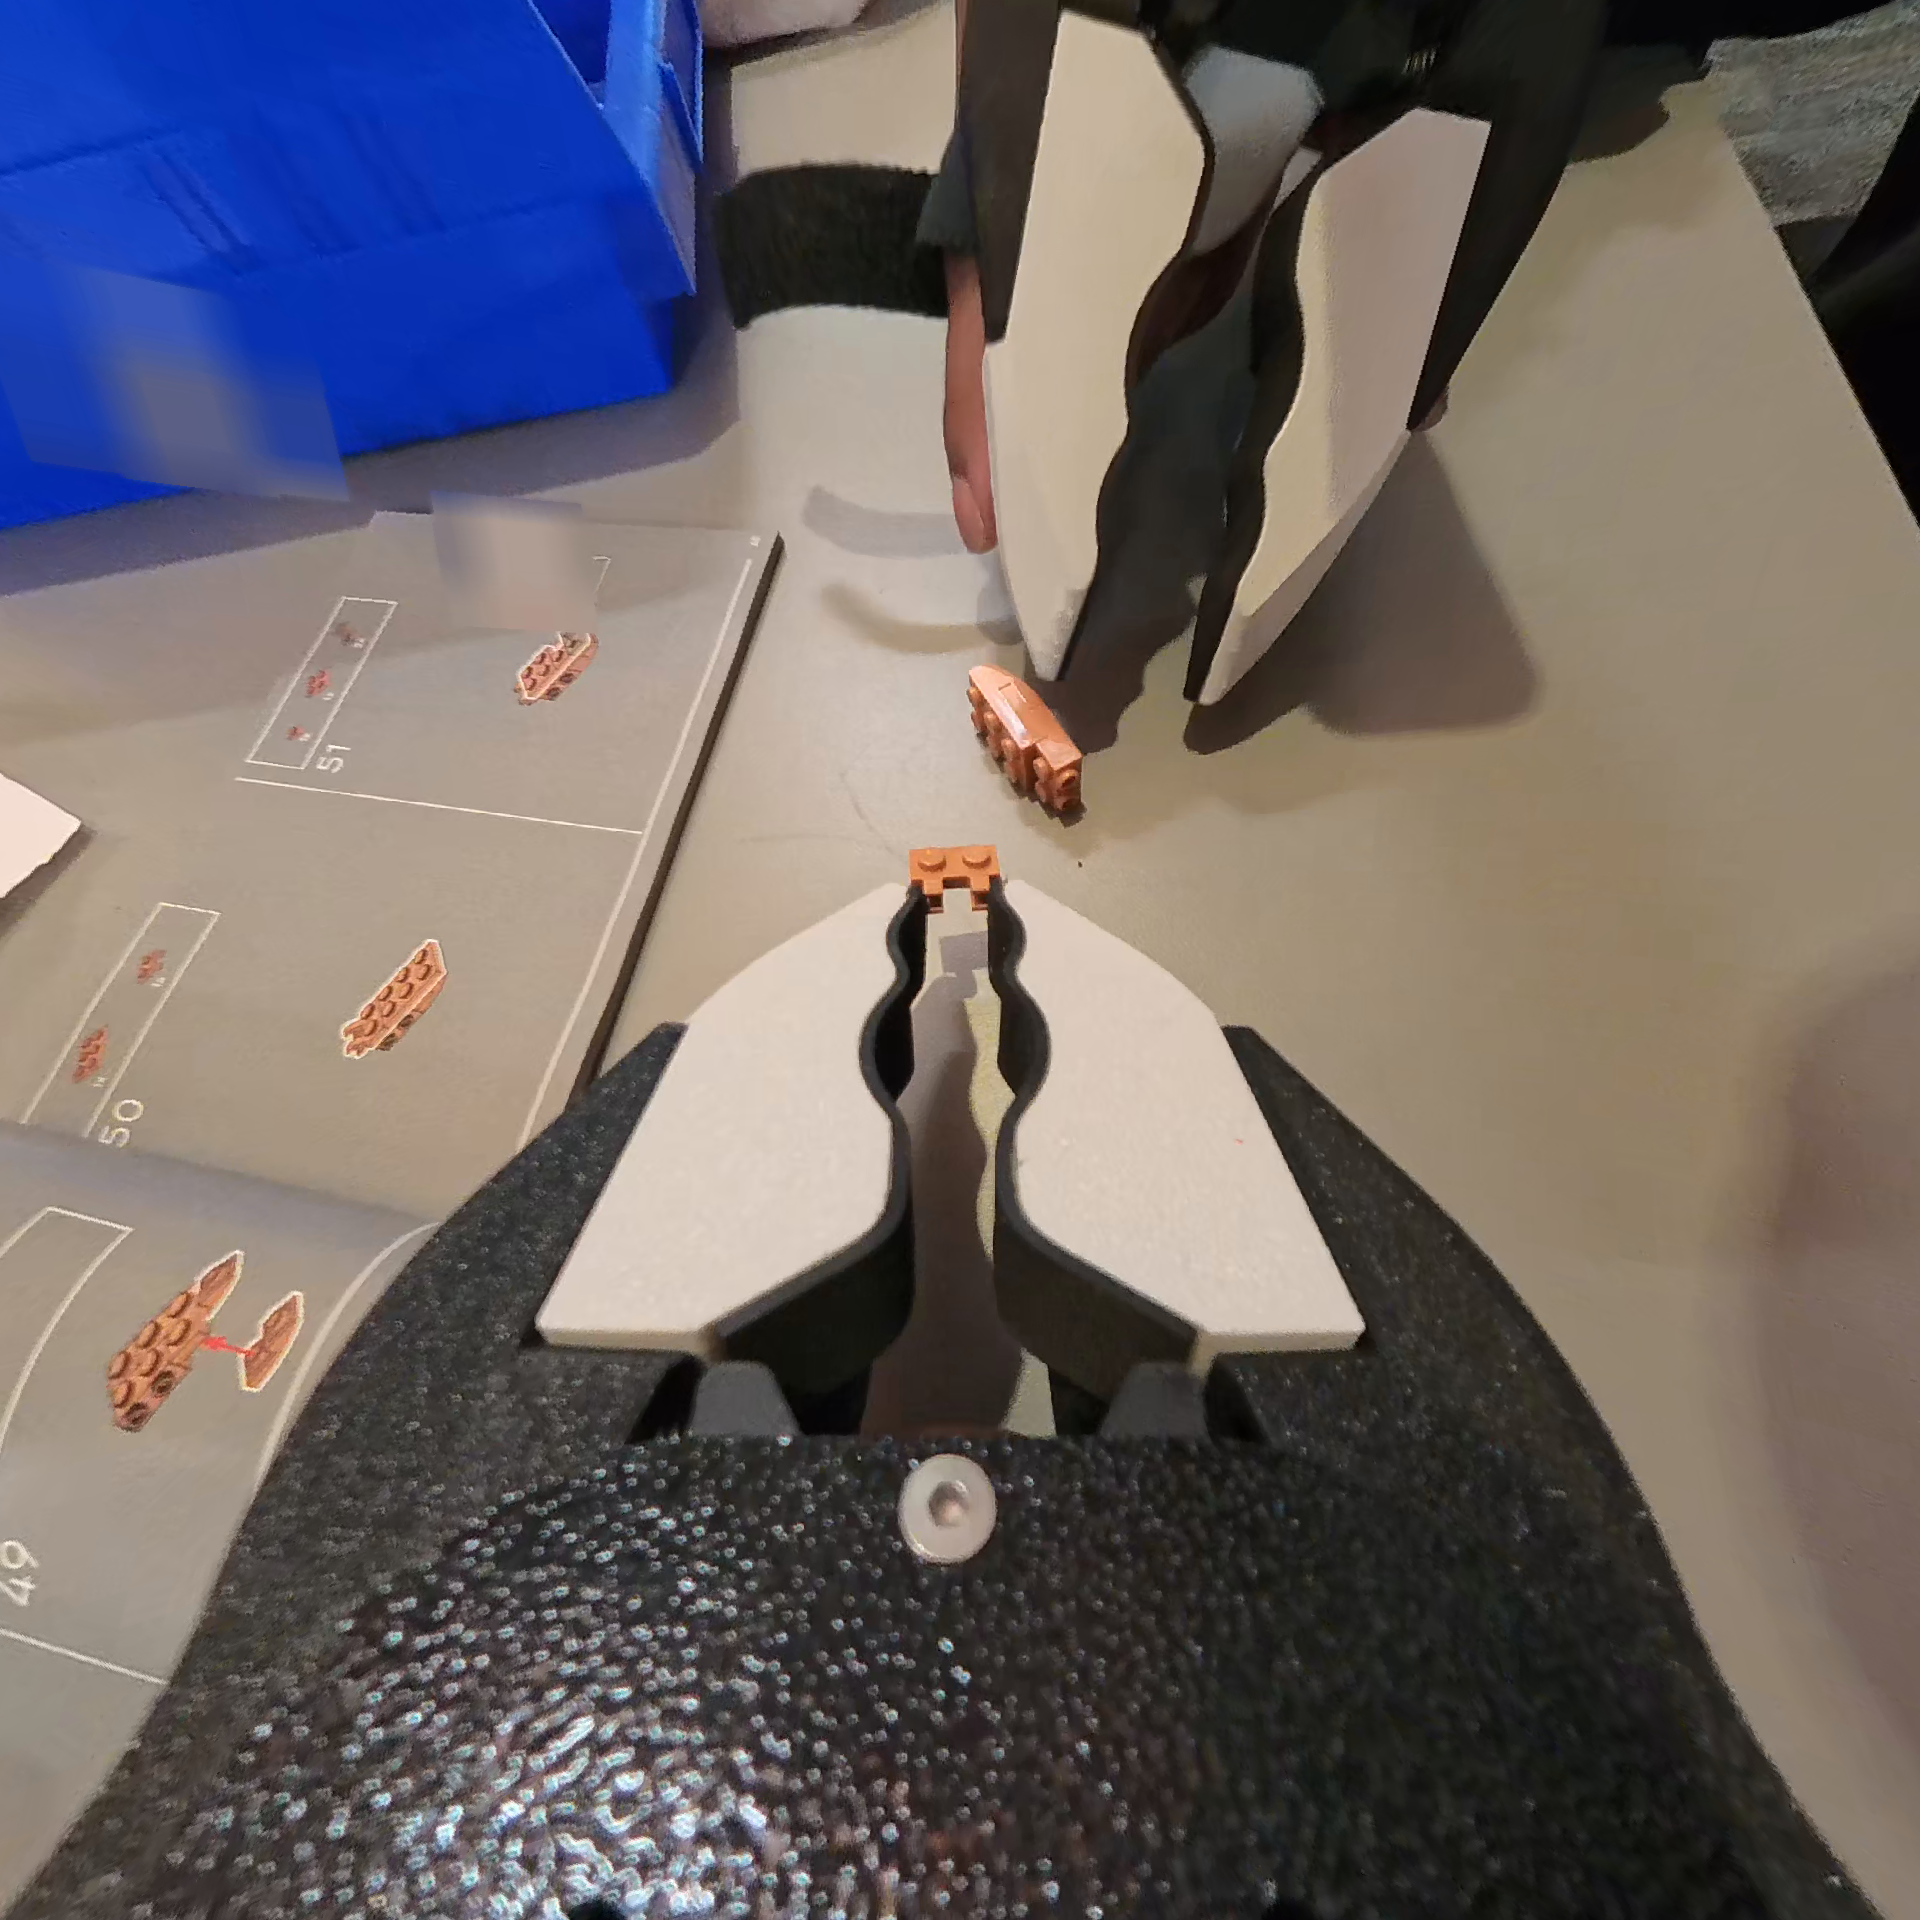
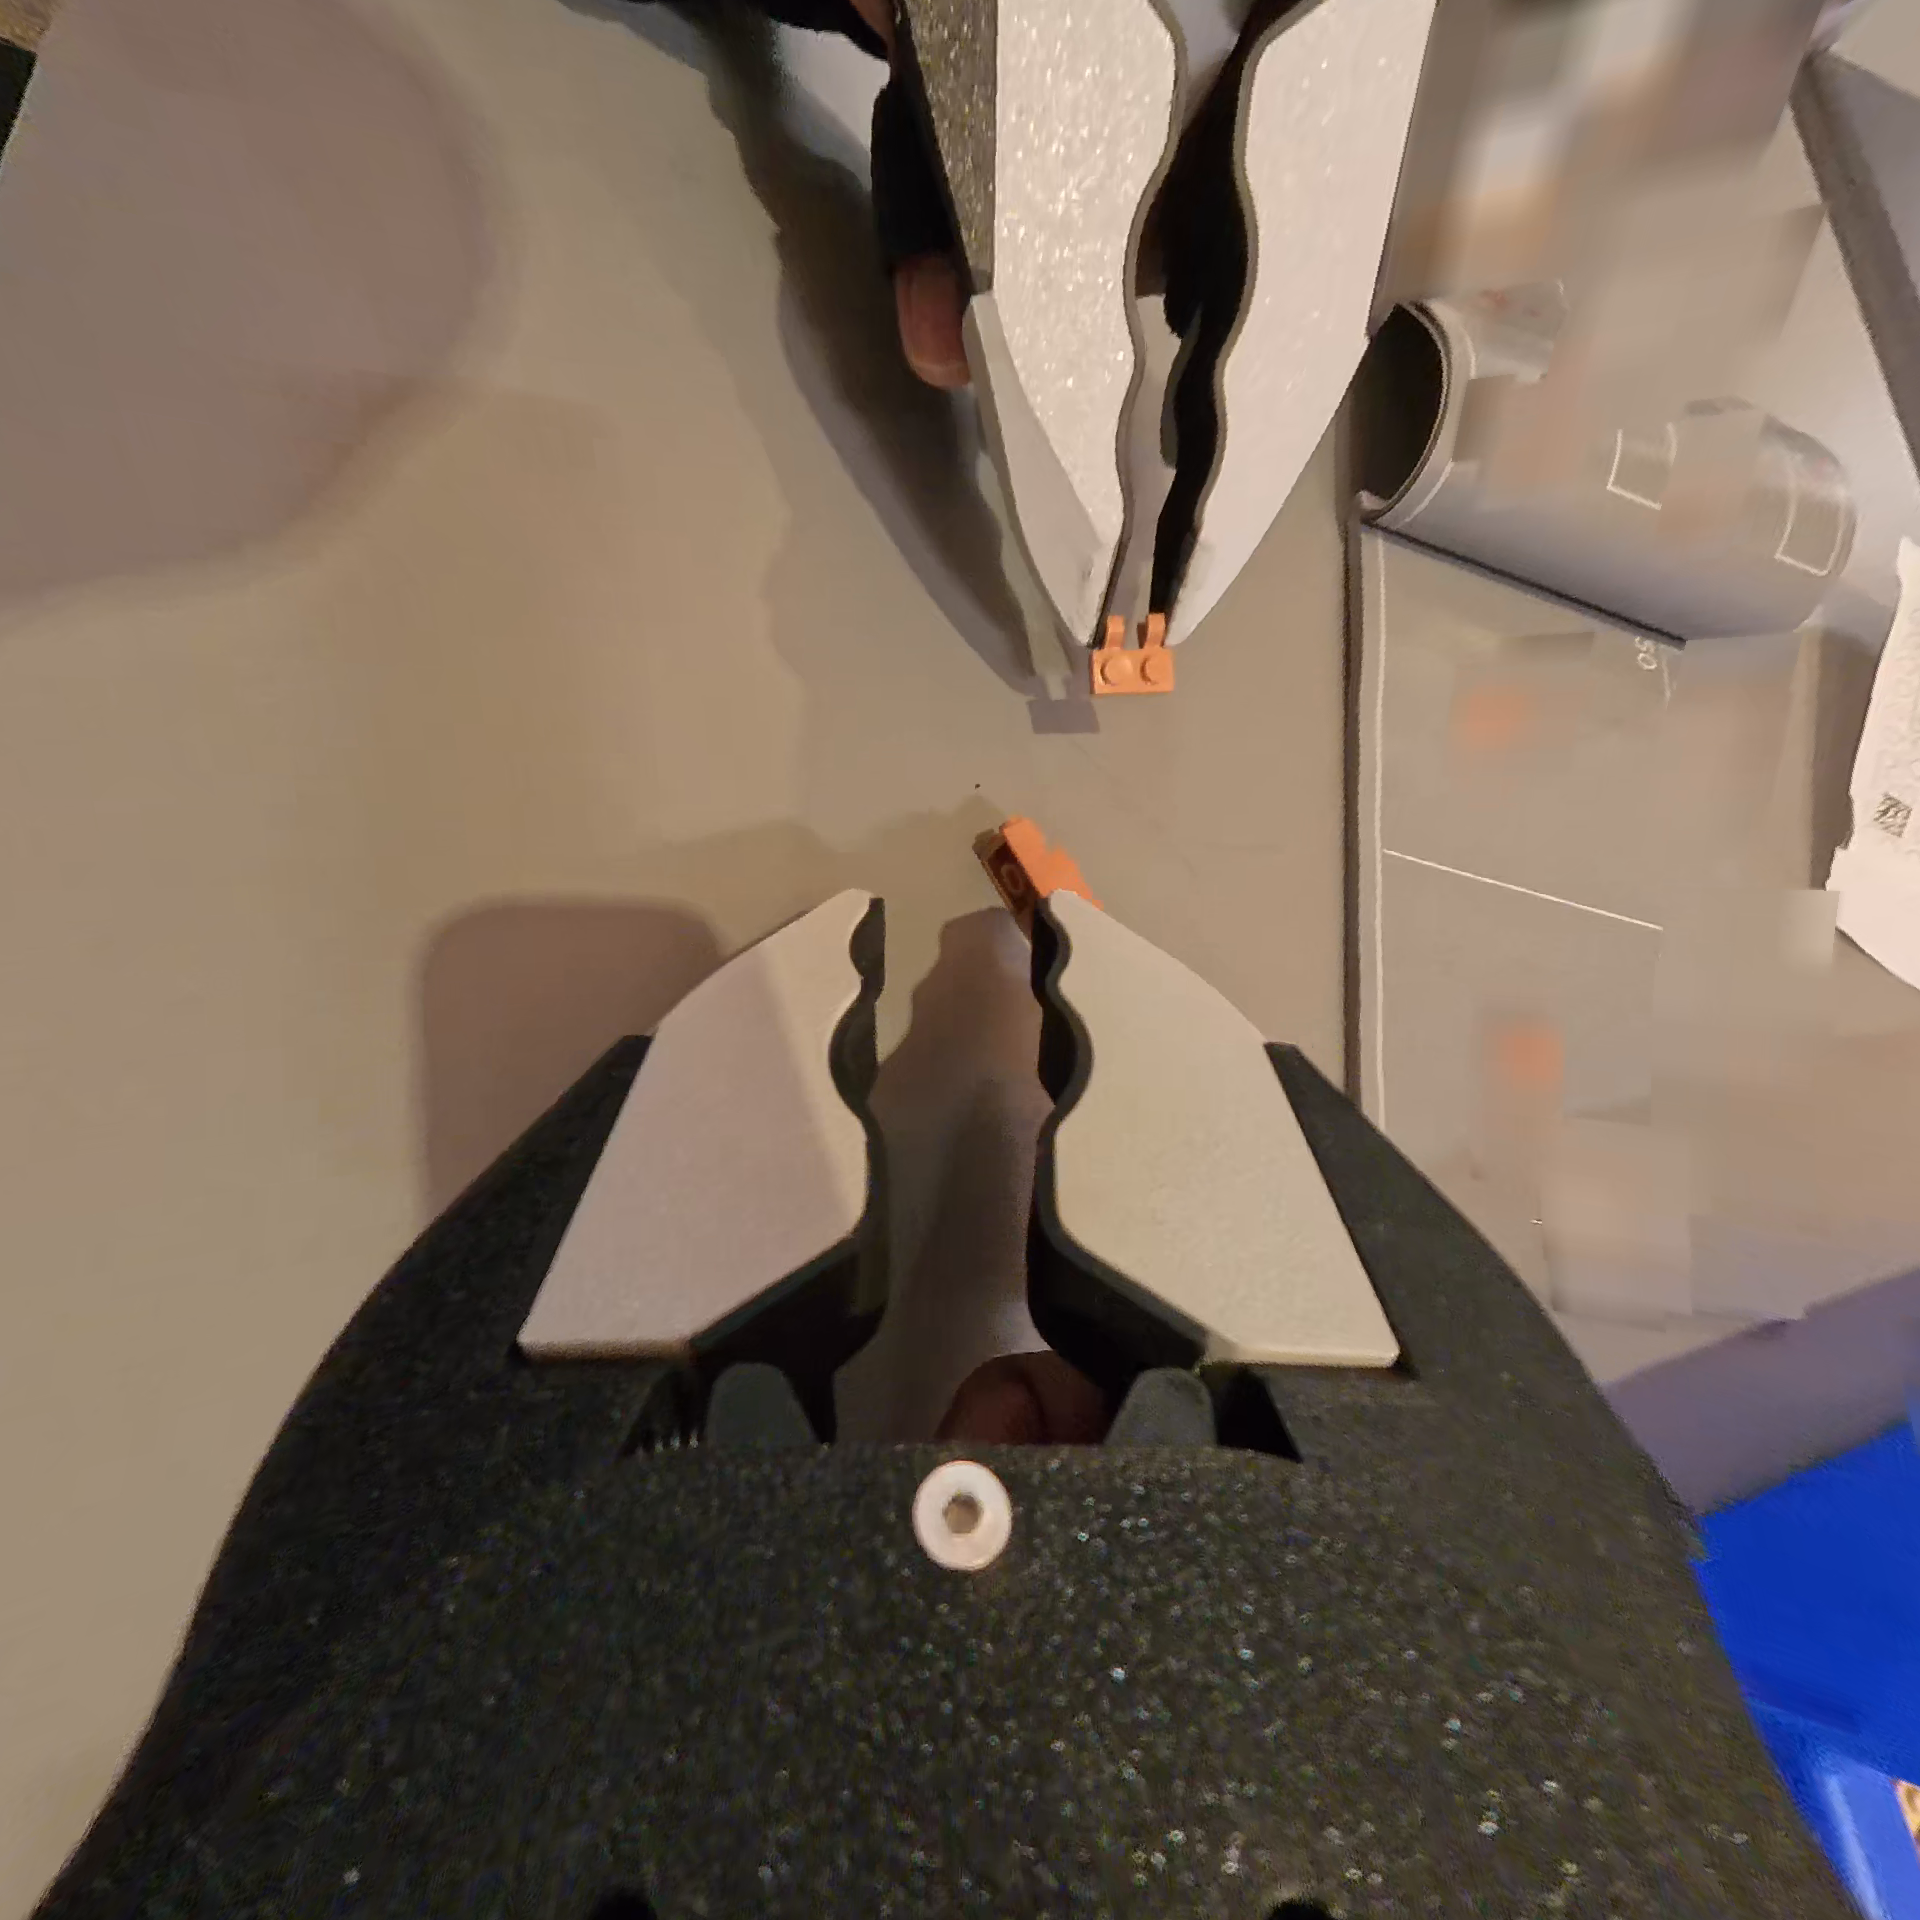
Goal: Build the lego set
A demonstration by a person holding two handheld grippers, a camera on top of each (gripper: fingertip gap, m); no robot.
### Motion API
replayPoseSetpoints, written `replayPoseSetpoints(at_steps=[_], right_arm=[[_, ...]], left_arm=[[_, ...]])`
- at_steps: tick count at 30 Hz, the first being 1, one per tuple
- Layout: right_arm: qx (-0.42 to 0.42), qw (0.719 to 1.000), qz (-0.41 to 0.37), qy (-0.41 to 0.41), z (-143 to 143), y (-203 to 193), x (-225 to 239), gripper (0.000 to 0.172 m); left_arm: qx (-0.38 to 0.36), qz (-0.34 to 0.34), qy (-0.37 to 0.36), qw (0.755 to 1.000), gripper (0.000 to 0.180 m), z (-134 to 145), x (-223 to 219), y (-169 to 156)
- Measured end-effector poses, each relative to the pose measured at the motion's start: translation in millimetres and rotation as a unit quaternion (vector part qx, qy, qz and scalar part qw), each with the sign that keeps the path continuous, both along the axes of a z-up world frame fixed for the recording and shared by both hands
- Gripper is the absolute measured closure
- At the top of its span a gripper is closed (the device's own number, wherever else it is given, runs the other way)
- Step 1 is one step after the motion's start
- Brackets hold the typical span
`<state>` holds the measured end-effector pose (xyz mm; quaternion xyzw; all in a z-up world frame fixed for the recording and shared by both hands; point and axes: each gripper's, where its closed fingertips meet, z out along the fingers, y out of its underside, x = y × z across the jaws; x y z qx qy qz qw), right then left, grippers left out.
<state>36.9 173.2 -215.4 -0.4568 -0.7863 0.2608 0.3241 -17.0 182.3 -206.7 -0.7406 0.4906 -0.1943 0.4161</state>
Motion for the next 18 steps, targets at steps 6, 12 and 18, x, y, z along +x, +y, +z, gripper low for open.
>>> replayPoseSetpoints(at_steps=[6, 12, 18], right_arm=[[-0.002, 1.0, -0.005, -0.008, -2, 0, 0, 0.145], [-0.012, 1.0, -0.023, 0.006, 3, 4, -4, 0.147], [-0.015, 1.0, -0.026, 0.005, 3, 2, -5, 0.147]], left_arm=[[0.0, -0.001, 0.0, 1.0, 0.17, 0, 1, -1], [0.0, -0.002, 0.0, 1.0, 0.17, 0, 2, -1], [0.003, 0.002, -0.004, 1.0, 0.17, 2, 2, 0]])
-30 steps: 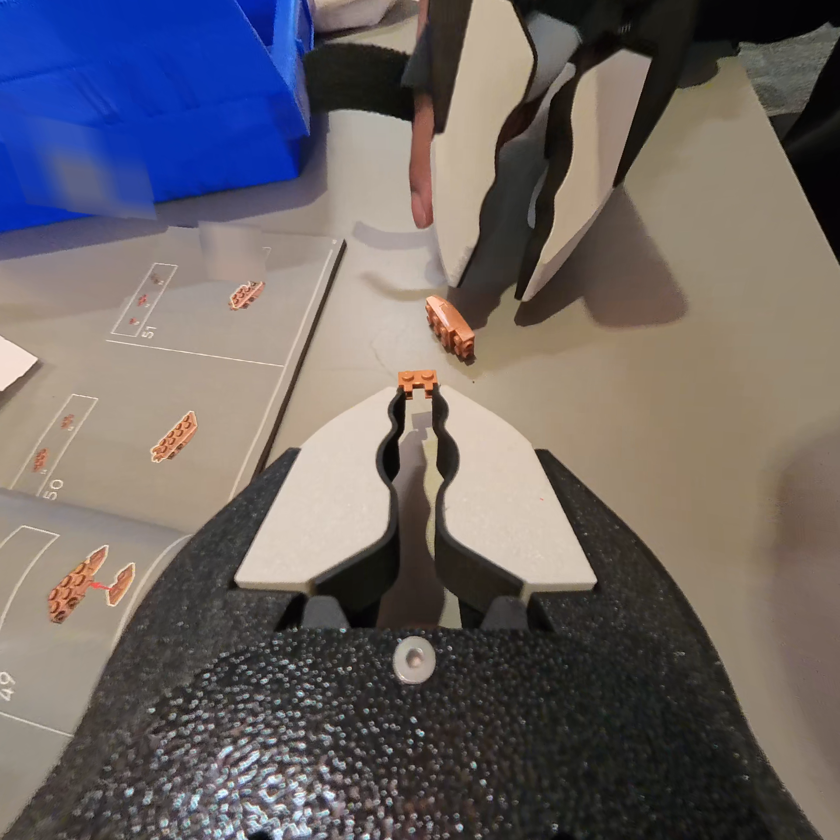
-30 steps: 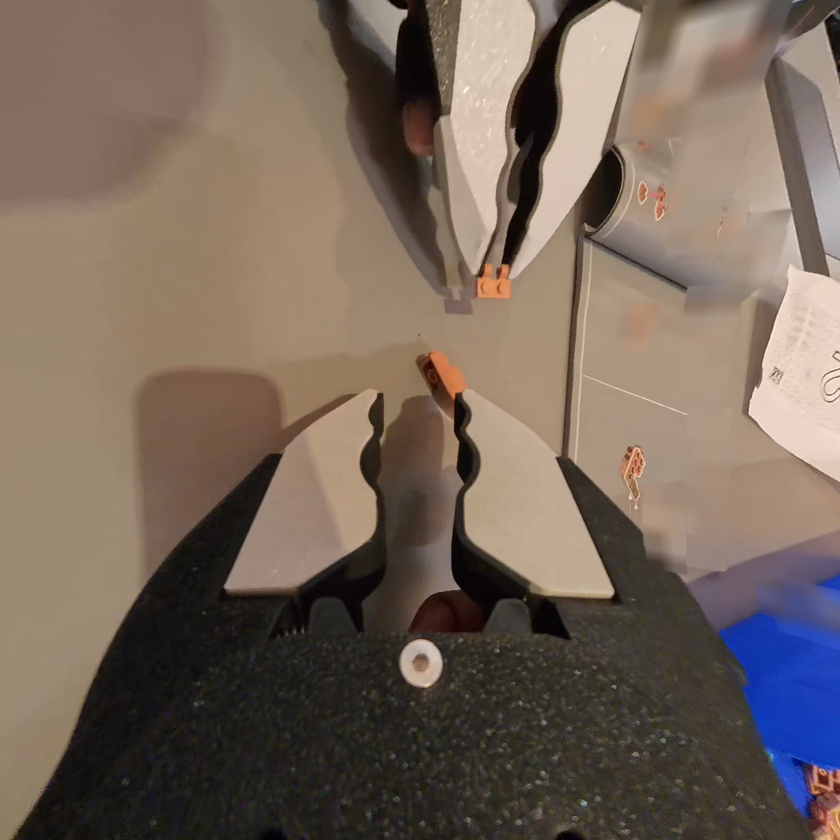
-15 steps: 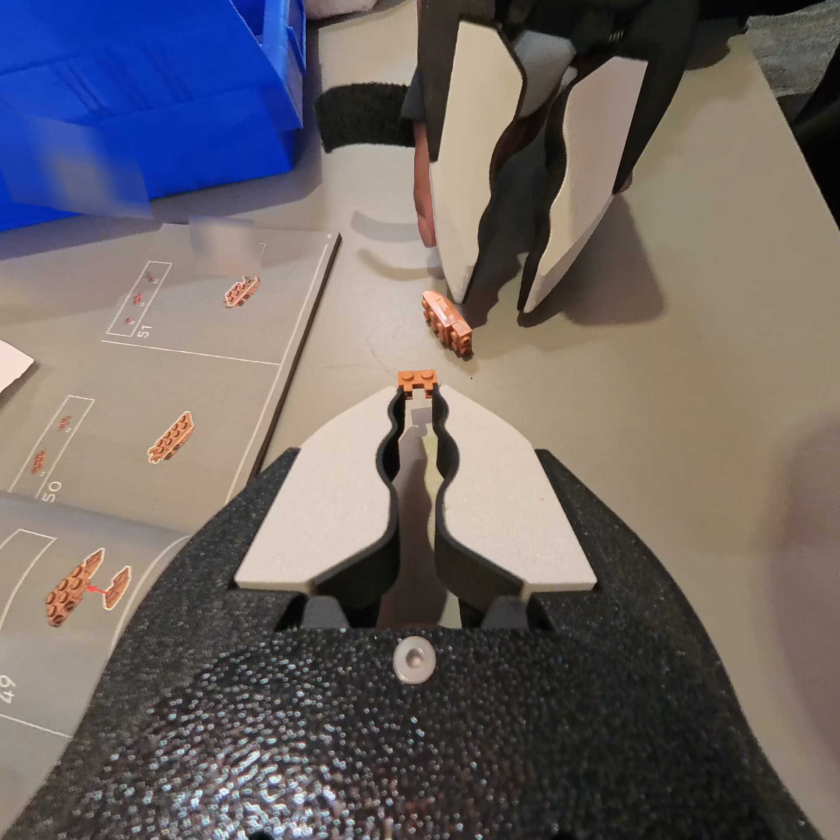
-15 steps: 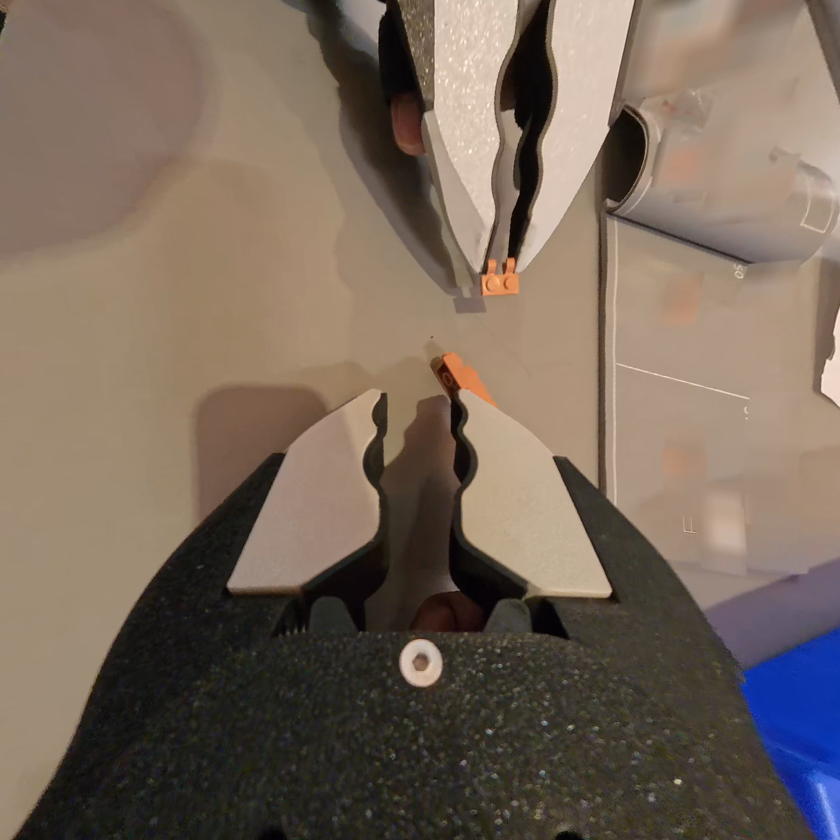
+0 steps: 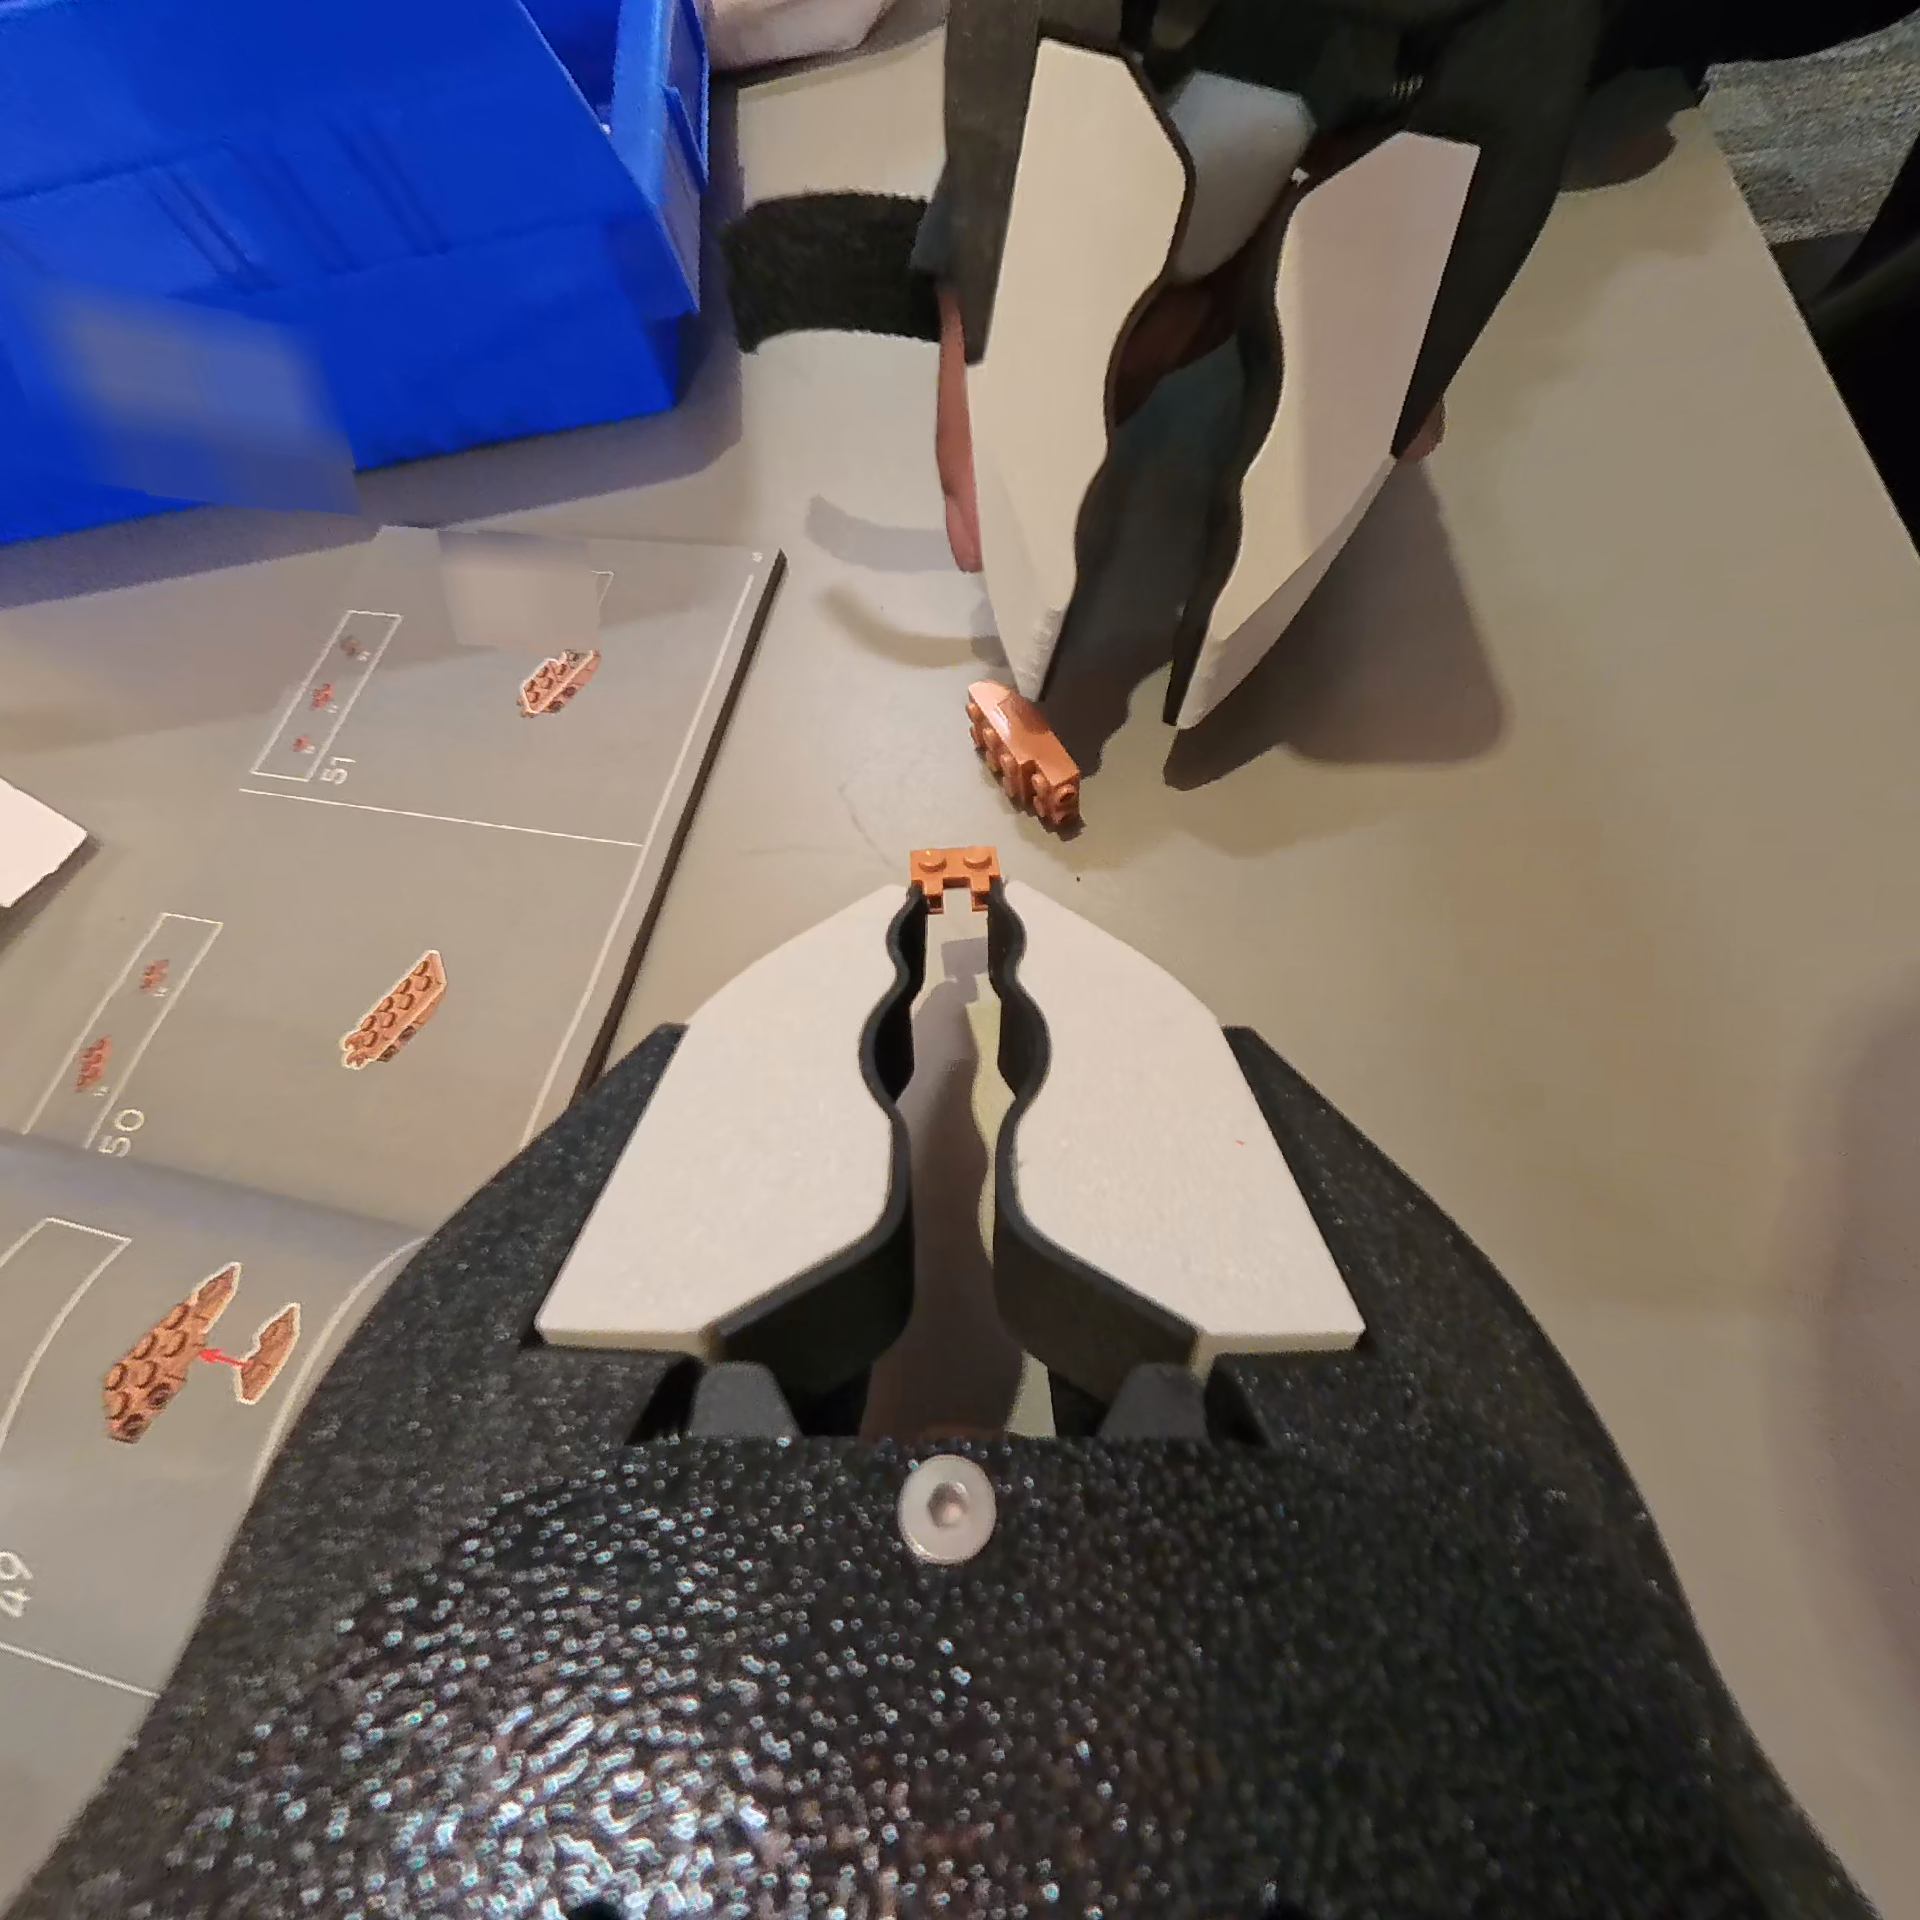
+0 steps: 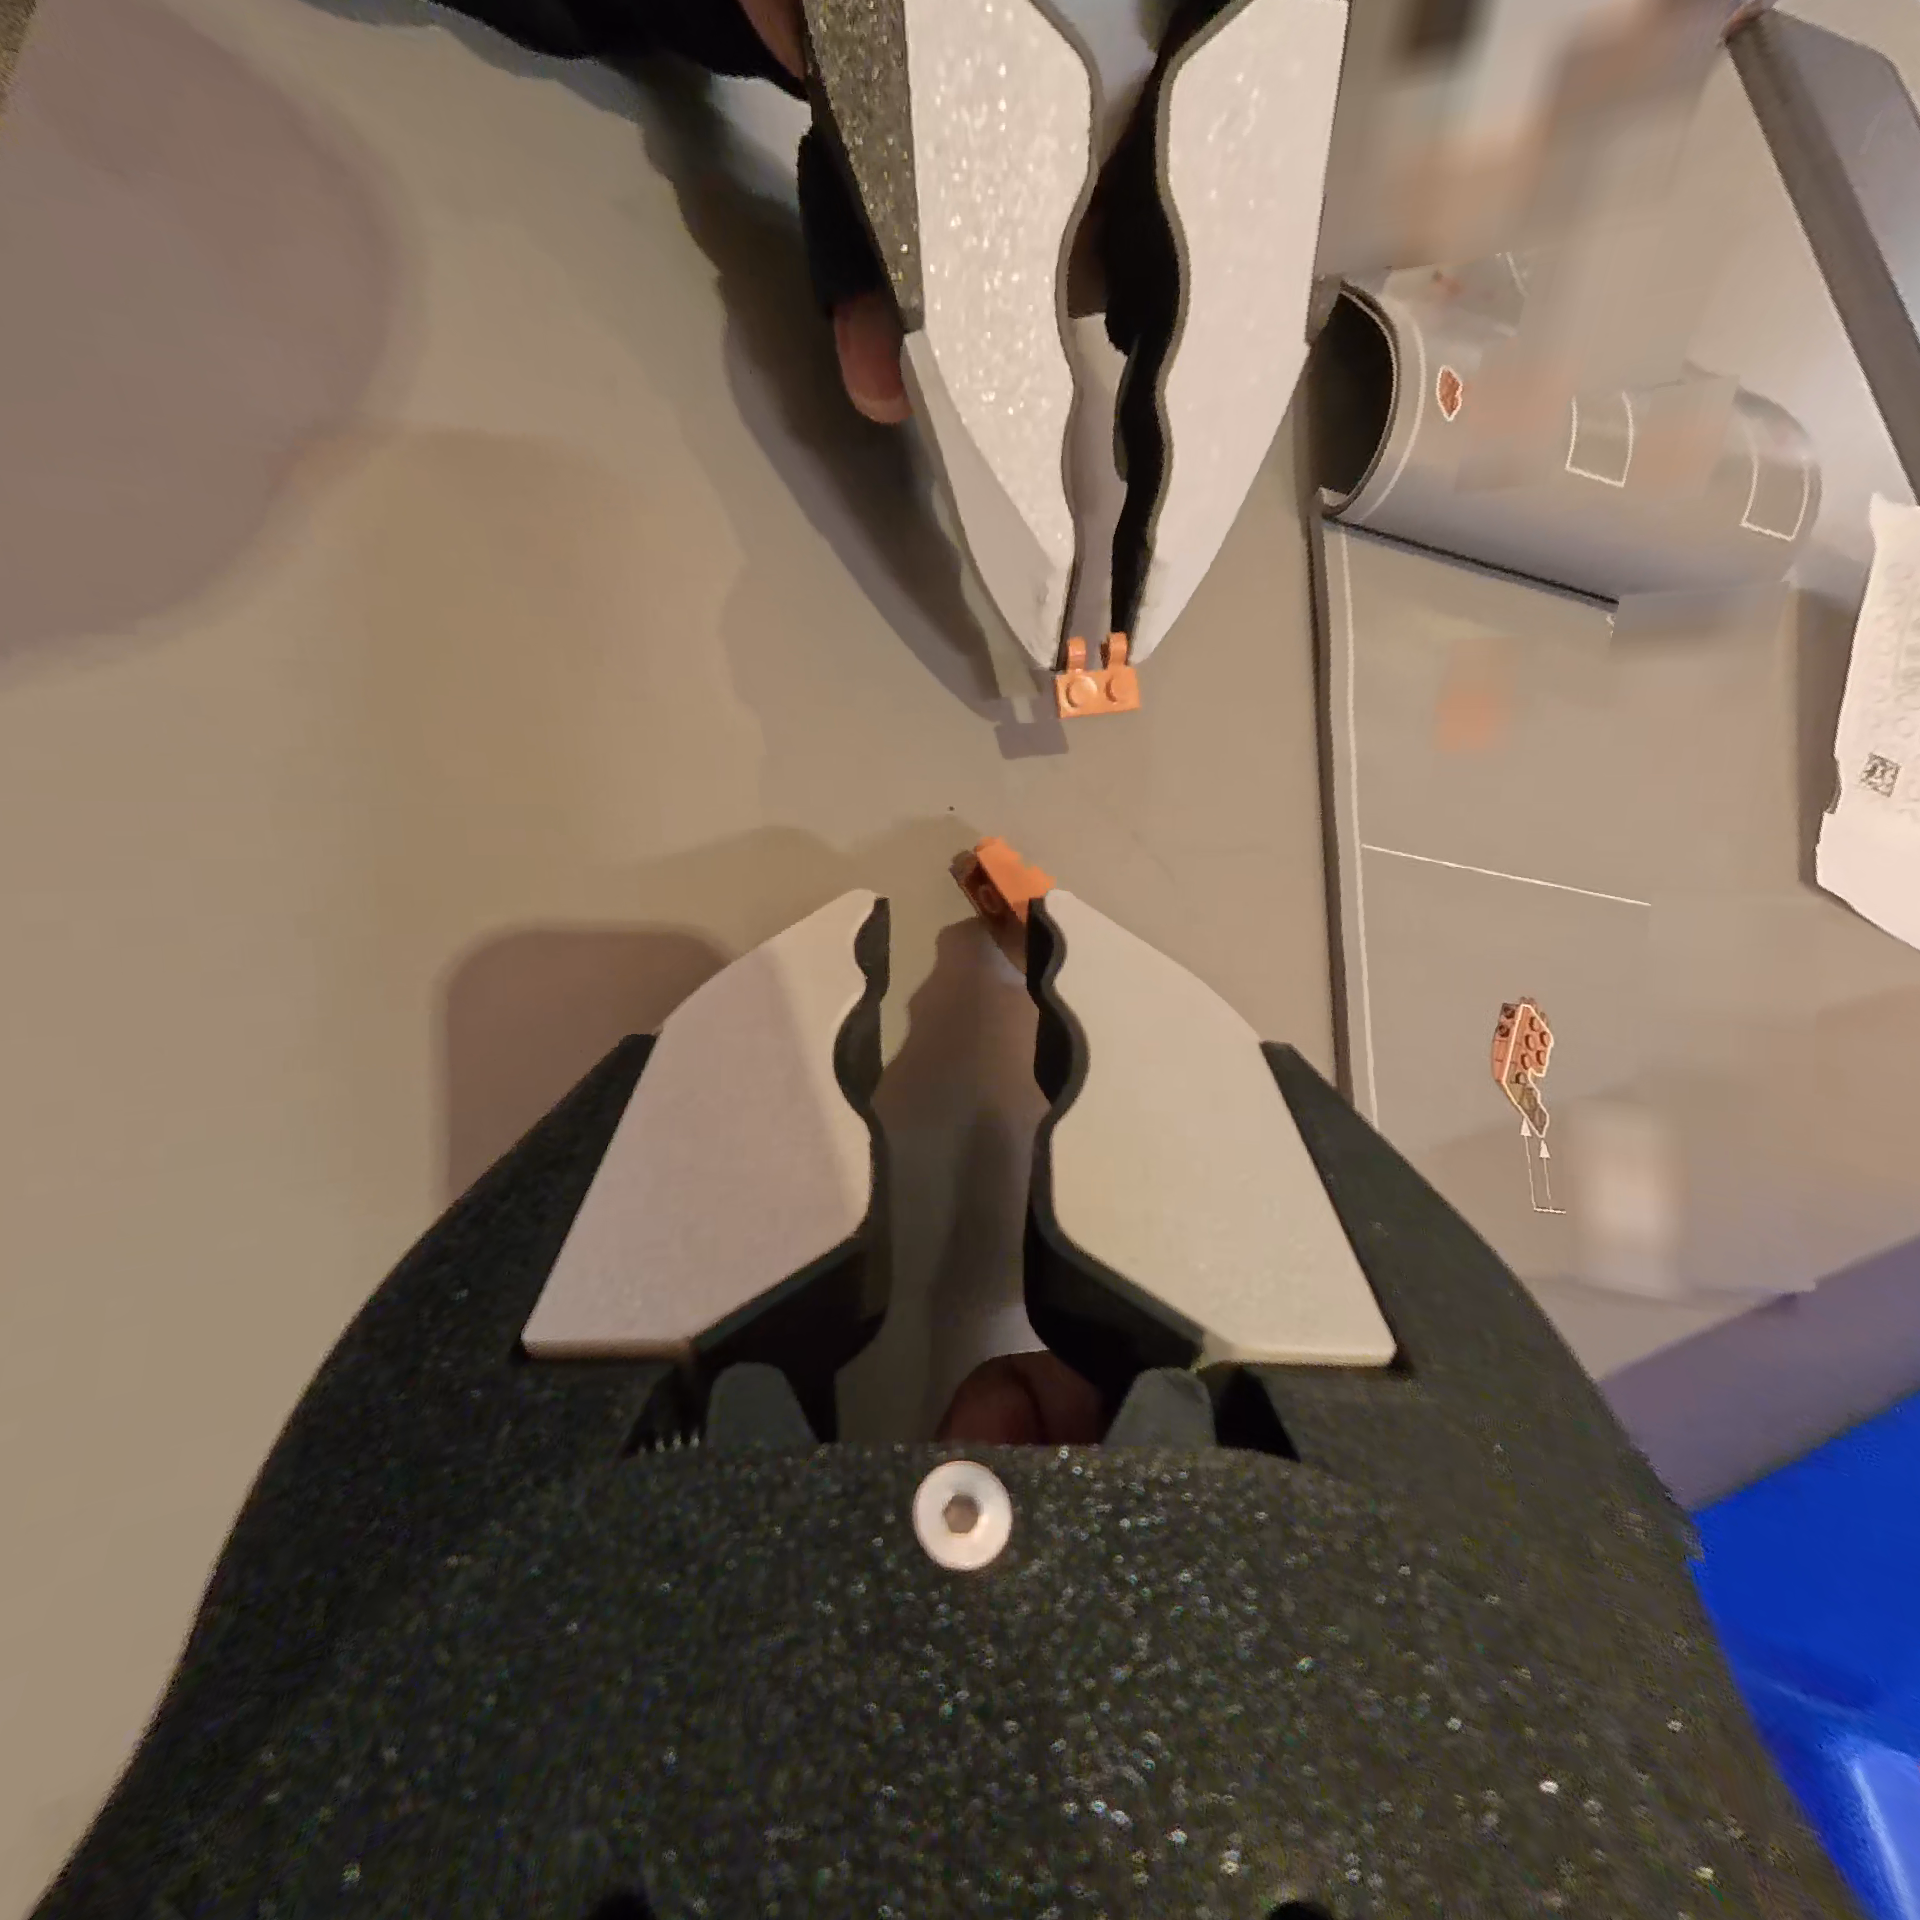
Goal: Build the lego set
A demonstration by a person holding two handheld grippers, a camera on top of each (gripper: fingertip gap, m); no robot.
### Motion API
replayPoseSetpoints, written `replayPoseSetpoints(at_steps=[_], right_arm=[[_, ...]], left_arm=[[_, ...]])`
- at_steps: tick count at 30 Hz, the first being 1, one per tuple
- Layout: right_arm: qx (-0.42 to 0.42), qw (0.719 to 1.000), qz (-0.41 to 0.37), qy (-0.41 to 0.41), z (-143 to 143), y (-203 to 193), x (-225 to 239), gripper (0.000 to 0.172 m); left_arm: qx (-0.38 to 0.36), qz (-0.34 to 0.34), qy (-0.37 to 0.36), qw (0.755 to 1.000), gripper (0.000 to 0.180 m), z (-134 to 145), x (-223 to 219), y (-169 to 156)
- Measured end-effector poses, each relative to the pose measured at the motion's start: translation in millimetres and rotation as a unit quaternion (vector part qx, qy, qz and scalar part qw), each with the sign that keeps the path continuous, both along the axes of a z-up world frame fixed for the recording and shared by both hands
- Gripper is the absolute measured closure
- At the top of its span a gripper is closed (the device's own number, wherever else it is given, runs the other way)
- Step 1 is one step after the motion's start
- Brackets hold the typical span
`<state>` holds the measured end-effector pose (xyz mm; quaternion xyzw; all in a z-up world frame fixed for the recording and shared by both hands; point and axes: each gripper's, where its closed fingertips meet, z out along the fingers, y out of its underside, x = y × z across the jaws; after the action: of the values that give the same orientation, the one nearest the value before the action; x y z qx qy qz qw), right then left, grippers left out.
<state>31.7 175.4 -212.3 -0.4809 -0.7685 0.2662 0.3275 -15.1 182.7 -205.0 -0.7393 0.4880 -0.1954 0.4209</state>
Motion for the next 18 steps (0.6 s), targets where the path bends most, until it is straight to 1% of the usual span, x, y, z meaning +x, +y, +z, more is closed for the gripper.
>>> replayPoseSetpoints(at_steps=[9, 15, 18], right_arm=[[0.004, 1.0, 0.002, -0.028, -11, -2, 2, 0.147], [0.004, 1.0, -0.005, 0.004, 1, 0, -2, 0.147], [0.002, 1.0, -0.015, 0.011, 2, 3, -5, 0.147]], left_arm=[[0.001, 0.0, 0.0, 1.0, 0.17, 0, 0, 0], [0.001, -0.001, 0.001, 1.0, 0.17, 0, 1, 0], [0.001, 0.0, 0.0, 1.0, 0.17, 0, 1, 0]])
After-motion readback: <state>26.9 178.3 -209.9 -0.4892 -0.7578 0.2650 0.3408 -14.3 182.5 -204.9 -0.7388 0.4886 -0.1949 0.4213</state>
